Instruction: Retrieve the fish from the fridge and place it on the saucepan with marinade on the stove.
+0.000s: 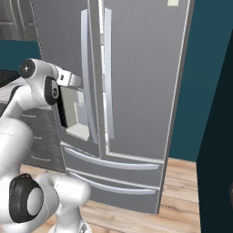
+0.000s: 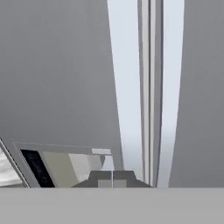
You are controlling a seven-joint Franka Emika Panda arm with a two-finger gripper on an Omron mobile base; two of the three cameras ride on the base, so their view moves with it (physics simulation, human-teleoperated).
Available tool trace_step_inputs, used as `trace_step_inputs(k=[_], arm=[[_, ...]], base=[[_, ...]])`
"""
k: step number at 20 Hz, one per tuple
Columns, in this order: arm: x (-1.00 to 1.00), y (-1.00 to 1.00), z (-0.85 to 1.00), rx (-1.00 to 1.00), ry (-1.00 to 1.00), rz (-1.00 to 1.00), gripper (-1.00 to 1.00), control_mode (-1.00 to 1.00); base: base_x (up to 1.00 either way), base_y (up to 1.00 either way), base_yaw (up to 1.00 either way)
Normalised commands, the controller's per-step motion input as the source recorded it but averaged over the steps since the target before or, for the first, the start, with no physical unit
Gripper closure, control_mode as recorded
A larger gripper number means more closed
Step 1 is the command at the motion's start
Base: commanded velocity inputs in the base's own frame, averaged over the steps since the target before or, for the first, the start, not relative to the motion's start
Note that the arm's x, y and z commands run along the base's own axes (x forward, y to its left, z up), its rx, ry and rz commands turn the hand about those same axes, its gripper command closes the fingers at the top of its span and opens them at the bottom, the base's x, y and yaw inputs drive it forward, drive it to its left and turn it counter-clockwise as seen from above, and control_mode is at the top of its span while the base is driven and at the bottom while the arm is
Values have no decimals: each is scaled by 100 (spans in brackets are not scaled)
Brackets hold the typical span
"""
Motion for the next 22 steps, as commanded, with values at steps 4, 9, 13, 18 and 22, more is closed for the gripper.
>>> trace_step_inputs(k=[4,9,13,18,22], arm=[[-31,-16,0,0,0,0,100,-100],[-15,-43,0,0,0,0,100,-100],[0,-49,0,0,0,2,100,-100],[0,-44,0,0,1,2,100,-100],[12,-16,0,0,2,8,100,-100]], base=[[0,0,0],[0,0,0],[0,0,0],[0,0,0],[0,0,0]])
